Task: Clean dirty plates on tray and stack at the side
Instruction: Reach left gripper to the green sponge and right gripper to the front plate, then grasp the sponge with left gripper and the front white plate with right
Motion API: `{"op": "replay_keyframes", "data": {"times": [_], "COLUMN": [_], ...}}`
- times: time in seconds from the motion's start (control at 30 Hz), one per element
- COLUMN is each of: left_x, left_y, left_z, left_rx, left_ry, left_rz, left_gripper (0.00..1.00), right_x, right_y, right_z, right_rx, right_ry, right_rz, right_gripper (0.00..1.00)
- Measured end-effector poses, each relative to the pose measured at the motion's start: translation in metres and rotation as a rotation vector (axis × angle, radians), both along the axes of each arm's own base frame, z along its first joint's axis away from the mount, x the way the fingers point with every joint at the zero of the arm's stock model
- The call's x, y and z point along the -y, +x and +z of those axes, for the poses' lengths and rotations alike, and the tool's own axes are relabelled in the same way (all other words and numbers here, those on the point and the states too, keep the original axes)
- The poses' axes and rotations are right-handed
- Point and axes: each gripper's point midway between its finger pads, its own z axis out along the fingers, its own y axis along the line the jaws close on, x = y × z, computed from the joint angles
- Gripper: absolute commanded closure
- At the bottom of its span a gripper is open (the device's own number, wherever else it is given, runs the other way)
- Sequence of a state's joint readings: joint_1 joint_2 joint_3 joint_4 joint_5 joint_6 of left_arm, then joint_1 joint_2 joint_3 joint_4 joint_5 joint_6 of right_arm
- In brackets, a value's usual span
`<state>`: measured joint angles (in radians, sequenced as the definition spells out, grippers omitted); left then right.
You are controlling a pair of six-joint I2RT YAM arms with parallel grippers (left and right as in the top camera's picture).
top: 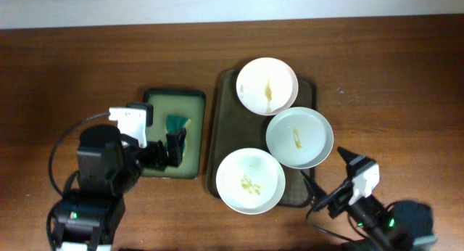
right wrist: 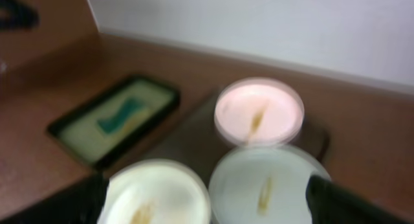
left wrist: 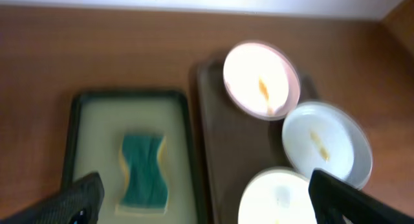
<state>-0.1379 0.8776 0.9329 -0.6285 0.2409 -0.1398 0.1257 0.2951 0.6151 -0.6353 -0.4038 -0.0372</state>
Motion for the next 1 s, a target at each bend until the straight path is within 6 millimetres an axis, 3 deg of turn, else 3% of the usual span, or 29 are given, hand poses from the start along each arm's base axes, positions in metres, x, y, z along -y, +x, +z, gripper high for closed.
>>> {"op": "replay_keyframes", "data": {"times": [0.03,0.07,0.1,0.13,0.17,0.2,0.23,0.27,0.33,0.43,0.5,0.57,0.63,0.7,0.77,0.97,1.0], "left_x": [0.005,0.006,0.007,0.010,0.014,0.017,0.020,0.024,0.028,0.030,0.031,0.031,0.031,0.031,0.031,0.023,0.021], "left_y": [0.011,0.017,0.017,0.031,0.041,0.043,0.044,0.045,0.044,0.045,0.047,0.047,0.050,0.050,0.050,0.050,0.050], "left_z": [0.002,-0.007,-0.020,-0.028,-0.040,-0.054,-0.070,-0.080,-0.082,-0.080,-0.079,-0.079,-0.078,-0.078,-0.078,-0.082,-0.083], "left_rx": [-0.034,-0.091,-0.226,-0.315,-0.376,-0.433,-0.492,-0.524,-0.527,-0.519,-0.512,-0.511,-0.495,-0.495,-0.497,-0.505,-0.508], "left_ry": [-0.007,0.001,0.022,0.040,0.044,0.043,0.038,0.034,0.031,0.025,0.024,0.024,0.023,0.023,0.023,0.061,0.074], "left_rz": [-0.016,-0.018,-0.031,-0.045,-0.058,-0.074,-0.091,-0.116,-0.136,-0.146,-0.147,-0.146,-0.147,-0.147,-0.147,-0.115,-0.103], "left_gripper": [0.00,0.01,0.01,0.00,0.00,0.05,0.04,0.04,0.03,0.03,0.02,0.02,0.02,0.02,0.02,0.02,0.05], "right_x": [-0.002,-0.002,-0.004,-0.006,-0.007,-0.012,-0.013,-0.014,-0.016,-0.030,-0.029,-0.034,-0.044,-0.053,-0.060,-0.033,-0.033], "right_y": [0.010,0.013,0.028,0.039,0.050,0.063,0.065,0.059,0.053,0.024,0.016,0.021,0.027,0.031,0.051,0.102,0.107], "right_z": [0.024,0.027,0.045,0.047,0.044,0.034,0.014,-0.019,-0.070,-0.173,-0.195,-0.219,-0.238,-0.251,-0.248,-0.244,-0.242], "right_rx": [-0.096,-0.209,-0.257,-0.336,-0.404,-0.484,-0.593,-0.782,-0.997,-1.280,-1.335,-1.342,-1.343,-1.342,-1.273,-1.114,-1.100], "right_ry": [-0.005,-0.016,-0.021,-0.017,-0.004,0.009,0.016,0.023,0.014,-0.083,-0.126,-0.166,-0.188,-0.186,-0.144,-0.129,-0.126], "right_rz": [0.003,0.000,0.001,-0.007,-0.018,-0.013,-0.020,-0.043,-0.069,-0.109,-0.139,-0.153,-0.145,-0.139,-0.141,-0.368,-0.370], "right_gripper": [0.02,0.02,0.02,0.02,0.18,0.27,0.34,0.45,0.51,0.56,0.59,0.70,0.96,0.96,0.96,0.96,0.85]}}
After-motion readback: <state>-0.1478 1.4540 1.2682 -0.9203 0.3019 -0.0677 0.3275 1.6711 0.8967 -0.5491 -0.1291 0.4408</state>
